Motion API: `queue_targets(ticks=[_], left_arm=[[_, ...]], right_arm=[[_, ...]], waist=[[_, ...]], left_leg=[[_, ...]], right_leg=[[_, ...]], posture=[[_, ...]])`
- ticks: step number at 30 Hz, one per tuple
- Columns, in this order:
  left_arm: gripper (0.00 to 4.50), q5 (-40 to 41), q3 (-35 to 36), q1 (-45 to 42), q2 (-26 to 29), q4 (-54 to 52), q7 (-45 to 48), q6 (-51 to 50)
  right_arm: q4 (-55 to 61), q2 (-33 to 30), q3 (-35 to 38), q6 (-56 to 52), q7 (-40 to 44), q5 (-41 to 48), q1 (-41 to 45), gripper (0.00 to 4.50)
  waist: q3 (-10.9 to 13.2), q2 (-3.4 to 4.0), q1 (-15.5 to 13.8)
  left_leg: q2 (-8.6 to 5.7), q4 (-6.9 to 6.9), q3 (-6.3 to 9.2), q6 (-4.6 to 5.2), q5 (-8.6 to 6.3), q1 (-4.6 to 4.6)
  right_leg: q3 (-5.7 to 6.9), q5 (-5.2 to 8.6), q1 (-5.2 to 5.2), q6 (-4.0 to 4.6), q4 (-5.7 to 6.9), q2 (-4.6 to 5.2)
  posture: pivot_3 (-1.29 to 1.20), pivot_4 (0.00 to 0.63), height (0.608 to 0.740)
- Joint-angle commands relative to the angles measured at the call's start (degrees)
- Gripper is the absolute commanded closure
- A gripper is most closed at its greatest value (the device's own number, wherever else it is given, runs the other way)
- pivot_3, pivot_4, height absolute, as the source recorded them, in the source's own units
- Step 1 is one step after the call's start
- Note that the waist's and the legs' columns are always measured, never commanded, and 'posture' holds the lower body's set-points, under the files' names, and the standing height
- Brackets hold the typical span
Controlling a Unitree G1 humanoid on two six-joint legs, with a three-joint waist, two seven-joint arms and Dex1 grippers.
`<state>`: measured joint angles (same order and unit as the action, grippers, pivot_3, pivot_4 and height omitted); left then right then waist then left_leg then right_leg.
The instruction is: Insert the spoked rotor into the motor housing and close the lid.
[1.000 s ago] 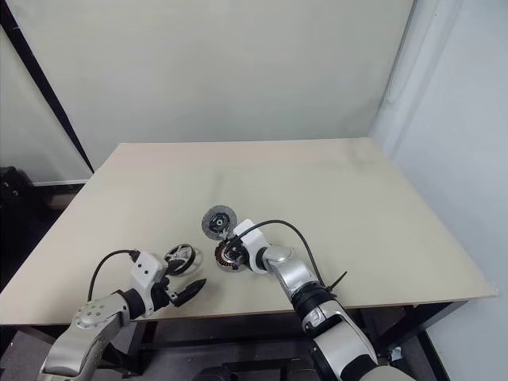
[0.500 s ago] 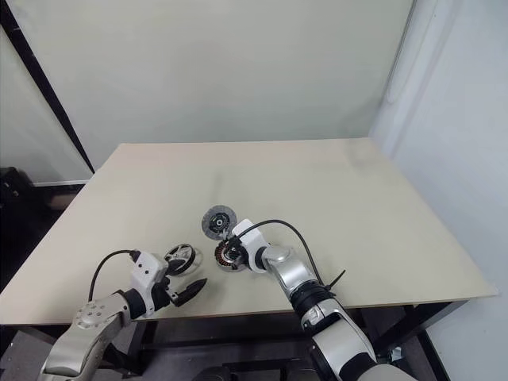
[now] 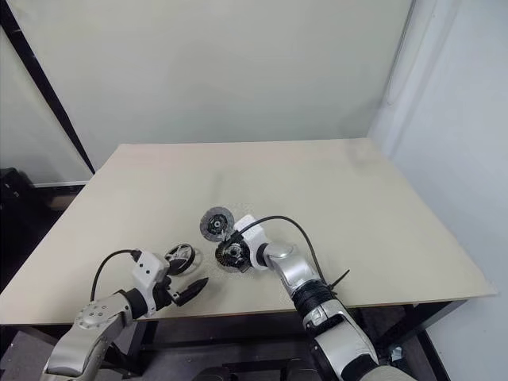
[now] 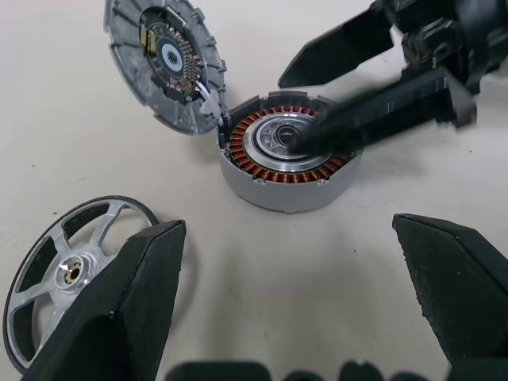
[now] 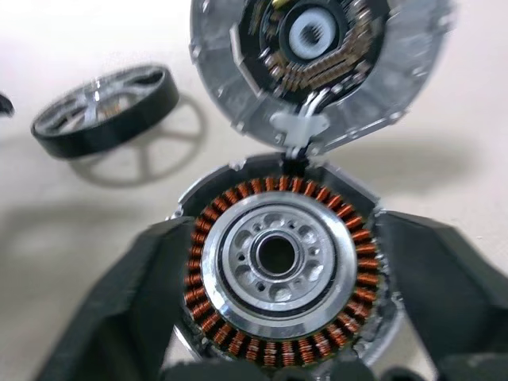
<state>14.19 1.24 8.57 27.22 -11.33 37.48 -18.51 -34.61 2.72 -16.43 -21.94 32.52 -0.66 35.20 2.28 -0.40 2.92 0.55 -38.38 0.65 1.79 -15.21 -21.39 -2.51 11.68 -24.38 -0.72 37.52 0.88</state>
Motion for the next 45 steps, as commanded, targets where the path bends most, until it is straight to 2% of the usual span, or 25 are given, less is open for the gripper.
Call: queue_targets(ticks=[1, 8, 9, 23, 33, 45], left_arm=[[0.00, 0.0, 0.1, -1.2, 0.0, -0.9, -0.1, 1.2], [0.00, -0.1, 0.0, -1.4, 0.0, -0.8, -0.1, 1.3], [0.00, -0.1, 0.0, -1.3, 0.0, -0.9, -0.1, 1.3], [0.00, -0.1, -0.5, -0.3, -0.4, -2.0, -0.5, 1.3], [0.00, -0.2, -0.7, -0.2, -0.8, -1.9, -0.6, 1.5], [0.00, -0.3, -1.0, -0.7, -1.4, -1.6, -1.0, 1.9]], right_arm=[[2.6, 0.7, 1.1, 0.0, -0.7, 0.7, 0.9, 1.82], [-1.1, 2.0, 0.7, 1.8, -3.6, -0.5, 1.9, 4.27], [-2.0, 2.1, 0.5, 2.0, -4.0, -0.8, 2.1, 4.44], [-12.2, 4.1, 0.0, 7.7, -7.6, -4.2, 5.4, 4.44], [-5.2, 3.0, 1.1, 4.0, -4.3, -2.7, 4.2, 4.44], [-2.4, 1.3, -3.6, 0.5, -2.1, -5.9, 3.7, 4.44]], waist=[[0.0, 0.00, 0.0], [0.0, 0.00, 0.0], [0.0, 0.00, 0.0], [0.0, 0.01, 0.3], [0.0, 0.01, 0.3], [0.0, 0.01, 0.3]], left_leg=[[0.00, 0.00, 0.00, 0.00, 0.00, 0.00], [0.01, 0.00, 0.00, 0.00, 0.00, 0.01], [0.00, 0.00, 0.00, 0.00, 0.00, 0.01], [0.03, 0.02, -0.05, 0.00, 0.00, 0.25], [0.05, 0.07, -0.05, 0.00, 0.00, 0.36], [0.04, 0.17, -0.05, -0.01, -0.01, 0.34]], right_leg=[[0.00, 0.00, 0.00, 0.00, 0.01, -0.01], [0.00, 0.00, -0.01, 0.00, 0.02, -0.03], [0.00, 0.00, -0.01, 0.01, 0.02, -0.03], [0.00, 0.07, 0.13, 0.13, 0.06, -0.01], [0.00, 0.08, 0.16, 0.14, 0.10, -0.01], [0.00, 0.09, 0.11, 0.14, 0.08, 0.00]], posture=[[0.00, 0.000, 0.740], [0.00, 0.000, 0.740], [0.00, 0.000, 0.740], [0.00, 0.000, 0.740], [0.00, 0.000, 0.740], [0.00, 0.000, 0.740]])
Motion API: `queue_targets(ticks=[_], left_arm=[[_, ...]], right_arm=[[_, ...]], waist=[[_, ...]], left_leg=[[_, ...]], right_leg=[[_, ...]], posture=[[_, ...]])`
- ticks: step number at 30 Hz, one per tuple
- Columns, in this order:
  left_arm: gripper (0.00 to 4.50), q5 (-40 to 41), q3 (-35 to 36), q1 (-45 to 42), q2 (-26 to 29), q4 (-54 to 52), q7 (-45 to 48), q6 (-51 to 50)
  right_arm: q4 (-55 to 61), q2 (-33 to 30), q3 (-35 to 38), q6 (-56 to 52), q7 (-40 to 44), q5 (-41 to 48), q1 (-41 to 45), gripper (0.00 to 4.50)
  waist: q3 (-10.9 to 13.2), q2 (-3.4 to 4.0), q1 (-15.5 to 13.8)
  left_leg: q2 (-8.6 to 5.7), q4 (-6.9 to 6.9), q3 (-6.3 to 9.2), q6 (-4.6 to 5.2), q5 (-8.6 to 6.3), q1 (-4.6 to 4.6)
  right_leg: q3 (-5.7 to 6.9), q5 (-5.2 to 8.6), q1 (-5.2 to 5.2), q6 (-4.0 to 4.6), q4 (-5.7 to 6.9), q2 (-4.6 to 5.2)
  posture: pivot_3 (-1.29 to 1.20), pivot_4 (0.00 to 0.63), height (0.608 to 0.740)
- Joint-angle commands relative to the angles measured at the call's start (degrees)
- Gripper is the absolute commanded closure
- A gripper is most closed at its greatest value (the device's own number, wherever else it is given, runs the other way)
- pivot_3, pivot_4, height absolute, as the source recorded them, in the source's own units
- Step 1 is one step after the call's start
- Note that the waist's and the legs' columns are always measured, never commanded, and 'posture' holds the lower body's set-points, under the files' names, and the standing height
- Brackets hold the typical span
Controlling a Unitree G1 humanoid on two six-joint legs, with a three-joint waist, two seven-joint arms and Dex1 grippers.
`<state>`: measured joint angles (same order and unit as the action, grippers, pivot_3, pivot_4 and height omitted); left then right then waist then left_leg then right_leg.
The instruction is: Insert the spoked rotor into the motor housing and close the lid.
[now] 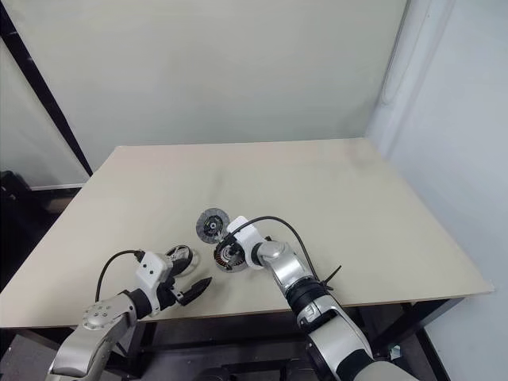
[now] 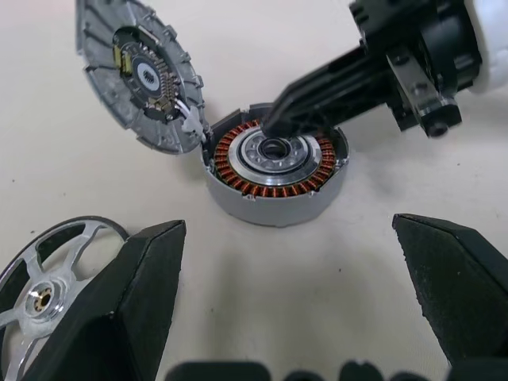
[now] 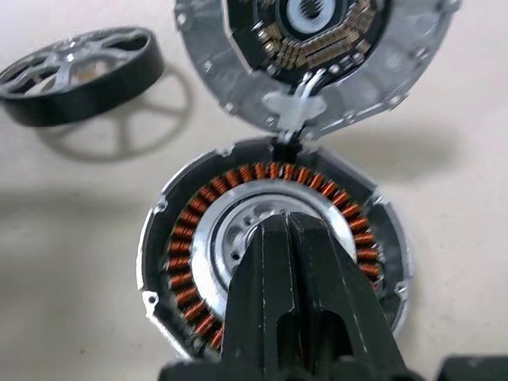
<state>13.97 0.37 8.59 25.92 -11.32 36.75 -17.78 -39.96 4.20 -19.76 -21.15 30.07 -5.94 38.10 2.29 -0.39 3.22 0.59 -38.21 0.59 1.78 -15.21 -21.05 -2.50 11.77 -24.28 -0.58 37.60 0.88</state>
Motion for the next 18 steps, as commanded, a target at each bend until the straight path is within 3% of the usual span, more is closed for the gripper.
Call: queue_targets(ticks=[1, 18], left_arm=[[0.00, -0.1, -0.1, -0.6, -0.1, -1.6, -0.3, 1.1], [0.00, 0.1, -0.2, 0.4, -0.3, -2.6, -0.7, 1.2]], right_arm=[[3.0, -0.2, -0.4, -0.3, 0.2, -0.7, 0.8, 4.44], [-2.5, 1.8, -0.9, 2.6, -3.6, -2.7, 2.3, 4.44]], waist=[[0.0, 0.00, 0.0], [0.0, 0.00, 0.0]], left_leg=[[0.00, 0.00, 0.00, 0.00, 0.00, 0.00], [0.05, 0.00, 0.00, 0.00, 0.00, 0.01]], right_leg=[[0.00, 0.00, 0.00, 0.00, 0.00, 0.00], [0.00, 0.00, -0.01, 0.00, 0.00, 0.01]], posture=[[0.00, 0.000, 0.740], [0.00, 0.000, 0.740]])
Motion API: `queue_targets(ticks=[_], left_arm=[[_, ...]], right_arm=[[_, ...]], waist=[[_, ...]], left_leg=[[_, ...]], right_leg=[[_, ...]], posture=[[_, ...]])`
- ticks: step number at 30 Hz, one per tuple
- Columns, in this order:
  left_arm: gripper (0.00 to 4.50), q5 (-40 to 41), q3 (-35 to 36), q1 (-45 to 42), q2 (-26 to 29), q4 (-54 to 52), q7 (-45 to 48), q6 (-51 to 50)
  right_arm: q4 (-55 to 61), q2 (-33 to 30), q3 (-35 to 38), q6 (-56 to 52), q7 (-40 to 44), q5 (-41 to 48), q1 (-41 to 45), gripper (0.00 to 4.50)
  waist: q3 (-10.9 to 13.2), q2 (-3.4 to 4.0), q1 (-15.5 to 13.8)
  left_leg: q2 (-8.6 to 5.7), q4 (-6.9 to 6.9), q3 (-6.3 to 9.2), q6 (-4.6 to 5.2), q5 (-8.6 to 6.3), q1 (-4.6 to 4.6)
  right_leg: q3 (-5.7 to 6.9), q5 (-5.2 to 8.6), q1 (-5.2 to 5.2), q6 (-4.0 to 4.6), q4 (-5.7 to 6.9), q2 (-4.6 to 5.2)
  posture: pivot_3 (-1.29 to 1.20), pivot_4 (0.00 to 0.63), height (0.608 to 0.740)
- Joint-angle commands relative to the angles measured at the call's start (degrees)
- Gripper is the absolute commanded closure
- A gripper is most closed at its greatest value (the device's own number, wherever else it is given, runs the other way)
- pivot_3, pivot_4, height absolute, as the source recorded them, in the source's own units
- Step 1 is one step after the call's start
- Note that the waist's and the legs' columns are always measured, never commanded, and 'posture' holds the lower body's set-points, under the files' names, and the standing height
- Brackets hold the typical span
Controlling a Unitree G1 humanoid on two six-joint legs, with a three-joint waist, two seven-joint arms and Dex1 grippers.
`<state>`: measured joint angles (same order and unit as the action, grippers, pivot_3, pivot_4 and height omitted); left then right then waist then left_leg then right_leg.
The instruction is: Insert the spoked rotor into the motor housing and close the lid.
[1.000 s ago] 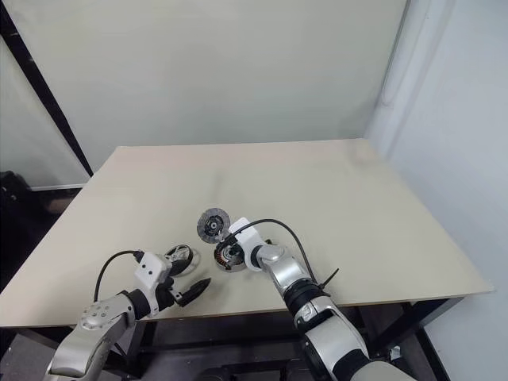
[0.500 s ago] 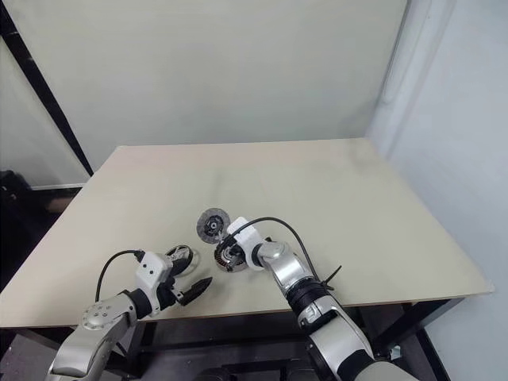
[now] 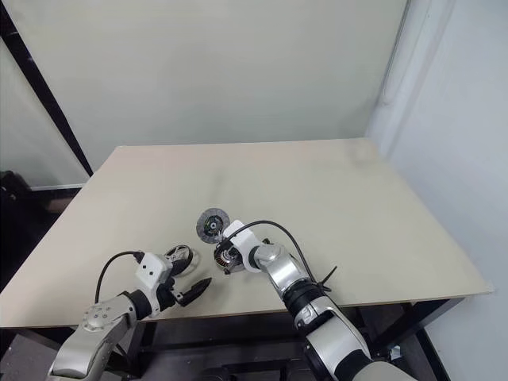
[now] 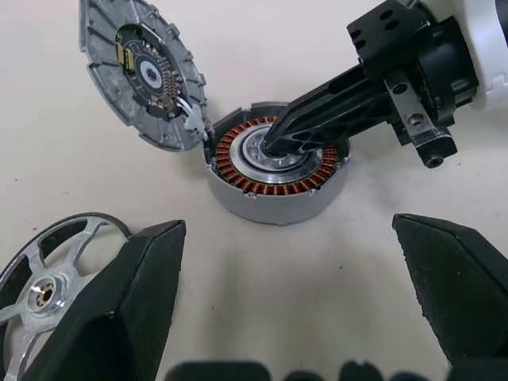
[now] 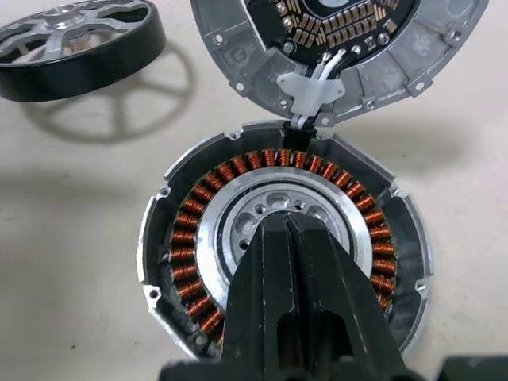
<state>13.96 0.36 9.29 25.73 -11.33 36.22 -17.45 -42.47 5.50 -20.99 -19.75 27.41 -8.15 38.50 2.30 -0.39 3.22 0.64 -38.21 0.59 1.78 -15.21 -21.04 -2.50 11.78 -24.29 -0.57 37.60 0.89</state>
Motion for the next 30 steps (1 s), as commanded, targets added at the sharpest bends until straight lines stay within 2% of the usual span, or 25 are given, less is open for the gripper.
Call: queue_targets(ticks=[1, 9, 19, 30], left_arm=[[0.00, 0.1, -0.2, -0.2, -0.1, -2.7, -0.2, 0.8], [0.00, 0.1, -0.5, -0.2, -0.4, -2.7, -0.2, 0.8], [0.00, 0.3, -0.6, -0.1, -0.2, -2.7, -0.1, 1.1], [0.00, 0.2, -0.5, -0.4, 0.0, -2.3, 0.0, 1.2]], right_arm=[[-0.1, 0.6, 0.4, 1.3, -1.1, -0.6, 2.0, 4.44], [0.2, 0.7, 0.8, 1.6, -1.3, -0.5, 2.1, 4.44], [6.6, 0.5, 4.6, -0.7, 0.8, 3.4, 0.9, 4.44], [2.6, -0.9, 1.1, -0.7, 1.6, 0.6, -1.7, 4.44]], waist=[[0.0, 0.00, 0.0], [0.0, 0.01, 0.0], [0.0, 0.01, 0.0], [0.0, 0.02, 0.0]], left_leg=[[0.01, 0.00, 0.00, 0.00, 0.00, 0.00], [0.02, 0.01, 0.01, 0.00, 0.00, 0.00], [0.01, 0.05, 0.01, 0.00, 0.00, -0.03], [0.02, 0.08, 0.00, 0.00, 0.00, -0.03]], right_leg=[[0.00, 0.00, 0.00, 0.00, 0.00, 0.00], [0.01, 0.00, -0.01, 0.00, 0.00, 0.01], [0.01, 0.00, -0.03, 0.00, -0.04, 0.01], [0.00, 0.01, -0.03, 0.00, -0.08, 0.03]], posture=[[0.00, 0.000, 0.740], [0.00, 0.000, 0.740], [0.00, 0.000, 0.740], [0.00, 0.000, 0.740]])
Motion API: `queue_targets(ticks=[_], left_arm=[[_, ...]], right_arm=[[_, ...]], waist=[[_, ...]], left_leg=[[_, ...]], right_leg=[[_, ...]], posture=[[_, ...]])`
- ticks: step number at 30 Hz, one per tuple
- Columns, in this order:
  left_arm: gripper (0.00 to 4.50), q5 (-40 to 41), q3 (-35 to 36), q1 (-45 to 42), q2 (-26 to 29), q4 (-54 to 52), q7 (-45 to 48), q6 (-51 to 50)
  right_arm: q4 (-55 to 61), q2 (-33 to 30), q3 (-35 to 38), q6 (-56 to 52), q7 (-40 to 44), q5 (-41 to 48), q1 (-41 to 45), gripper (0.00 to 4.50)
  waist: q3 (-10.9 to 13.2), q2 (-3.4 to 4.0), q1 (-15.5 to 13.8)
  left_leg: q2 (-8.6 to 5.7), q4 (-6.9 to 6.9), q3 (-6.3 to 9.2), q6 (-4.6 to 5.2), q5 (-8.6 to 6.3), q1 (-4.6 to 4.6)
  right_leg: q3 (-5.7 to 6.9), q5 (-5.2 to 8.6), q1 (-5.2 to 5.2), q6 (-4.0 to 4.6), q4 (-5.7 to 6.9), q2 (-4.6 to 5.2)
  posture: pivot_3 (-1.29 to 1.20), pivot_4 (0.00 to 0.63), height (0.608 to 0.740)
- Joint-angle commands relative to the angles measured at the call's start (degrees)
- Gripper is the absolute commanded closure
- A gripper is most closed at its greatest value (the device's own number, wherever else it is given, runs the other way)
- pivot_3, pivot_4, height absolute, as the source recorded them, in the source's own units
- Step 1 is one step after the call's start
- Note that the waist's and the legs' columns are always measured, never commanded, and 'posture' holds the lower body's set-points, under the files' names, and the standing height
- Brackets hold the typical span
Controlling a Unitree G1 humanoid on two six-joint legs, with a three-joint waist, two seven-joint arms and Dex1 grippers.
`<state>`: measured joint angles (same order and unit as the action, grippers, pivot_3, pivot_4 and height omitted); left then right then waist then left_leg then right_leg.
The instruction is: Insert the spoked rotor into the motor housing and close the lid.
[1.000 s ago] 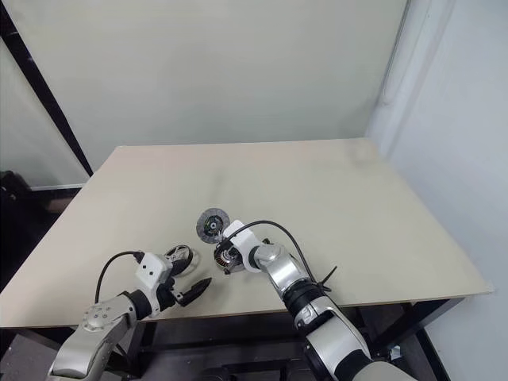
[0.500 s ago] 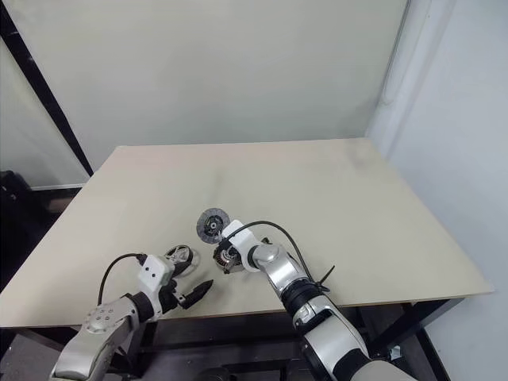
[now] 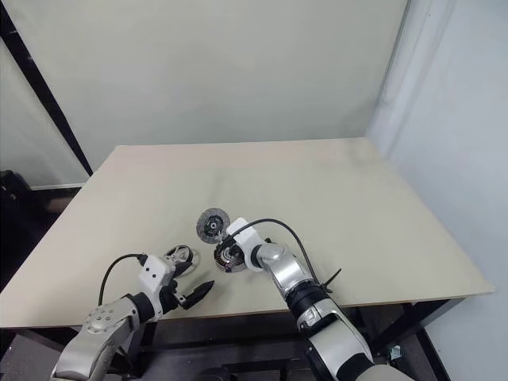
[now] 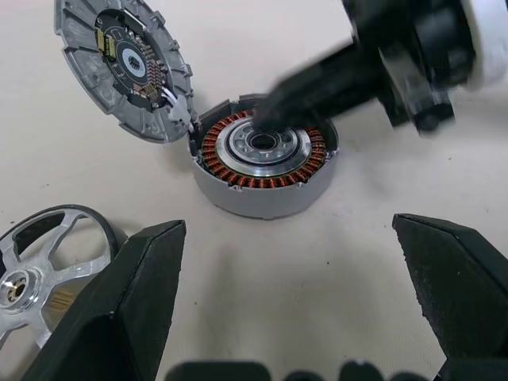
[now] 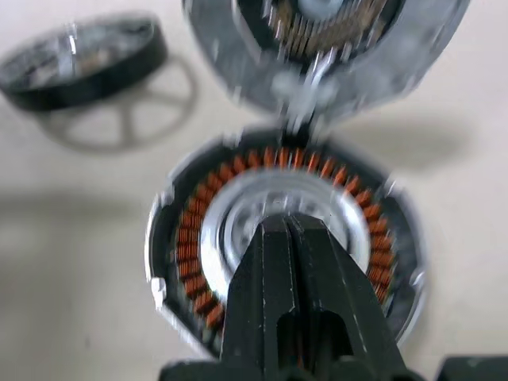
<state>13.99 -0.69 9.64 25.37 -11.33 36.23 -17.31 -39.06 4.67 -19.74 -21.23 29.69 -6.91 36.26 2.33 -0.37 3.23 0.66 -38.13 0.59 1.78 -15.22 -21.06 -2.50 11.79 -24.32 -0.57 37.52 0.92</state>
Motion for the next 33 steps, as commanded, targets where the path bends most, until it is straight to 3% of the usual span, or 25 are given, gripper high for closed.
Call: queue_targets(ticks=[1, 4, 7, 18, 24, 28, 33], left_arm=[[0.00, 0.2, 0.6, -0.7, 0.4, -2.3, 0.0, 1.1], [0.00, 0.2, 0.7, -0.7, 0.5, -2.4, -0.1, 1.0], [0.00, 0.2, 1.0, -0.7, 0.6, -2.2, 0.0, 1.1], [0.00, 1.9, 2.9, 0.0, -1.3, -2.3, -2.5, 0.0], [0.00, 9.4, 9.4, 3.6, -8.7, -4.1, -9.7, -6.4], [0.00, 20.7, 16.5, 4.7, -16.7, -5.6, -18.5, -16.5], [0.00, 30.8, 22.7, 2.6, -22.3, -5.0, -26.7, -24.0]], right_arm=[[-1.3, 0.0, 0.2, 1.1, -1.3, -0.6, 0.6, 4.44], [-0.2, 0.3, 1.3, 0.6, -1.7, 0.3, 1.0, 4.44], [2.8, 0.3, 2.0, -0.7, -1.2, 1.2, 1.3, 3.87], [19.2, -4.6, 0.7, -7.6, 4.0, 2.4, -1.7, 0.07], [24.9, -7.9, -0.4, -5.5, 5.8, 2.8, -5.2, 0.07], [27.9, -10.1, 0.3, -2.9, 6.2, 3.6, -8.7, 0.07], [29.6, -11.5, 1.1, -2.2, 5.8, 4.1, -10.9, 0.07]], waist=[[0.0, 0.00, 0.0], [0.0, 0.00, 0.0], [0.0, 0.01, 0.0], [0.0, 0.01, 0.0], [0.0, -0.02, 0.0], [0.1, -0.05, -0.1], [0.1, -0.13, -0.1]], left_leg=[[0.00, 0.00, 0.00, 0.00, 0.00, 0.03], [0.01, 0.01, 0.00, 0.00, 0.00, 0.04], [0.02, 0.01, 0.01, 0.00, 0.00, 0.04], [0.00, 0.13, 0.01, 0.00, 0.00, -0.05], [0.03, 0.17, 0.01, 0.01, 0.00, -0.09], [0.02, 0.16, 0.04, 0.01, -0.01, -0.09], [-0.03, 0.08, 0.06, 0.01, 0.00, -0.10]], right_leg=[[0.00, 0.00, 0.01, 0.00, 0.00, 0.00], [0.01, 0.00, 0.01, 0.00, 0.01, 0.00], [0.02, 0.00, 0.01, 0.00, 0.01, 0.00], [0.02, 0.00, -0.05, -0.01, -0.13, 0.01], [0.00, 0.00, -0.06, -0.02, -0.23, 0.02], [0.04, 0.00, -0.03, -0.02, -0.25, 0.02], [0.09, 0.01, 0.04, -0.03, -0.36, -0.01]], posture=[[0.00, 0.000, 0.740], [0.00, 0.000, 0.740], [0.00, 0.000, 0.740], [0.00, 0.000, 0.740], [0.00, 0.000, 0.740], [0.00, 0.000, 0.740], [0.00, 0.000, 0.740]])
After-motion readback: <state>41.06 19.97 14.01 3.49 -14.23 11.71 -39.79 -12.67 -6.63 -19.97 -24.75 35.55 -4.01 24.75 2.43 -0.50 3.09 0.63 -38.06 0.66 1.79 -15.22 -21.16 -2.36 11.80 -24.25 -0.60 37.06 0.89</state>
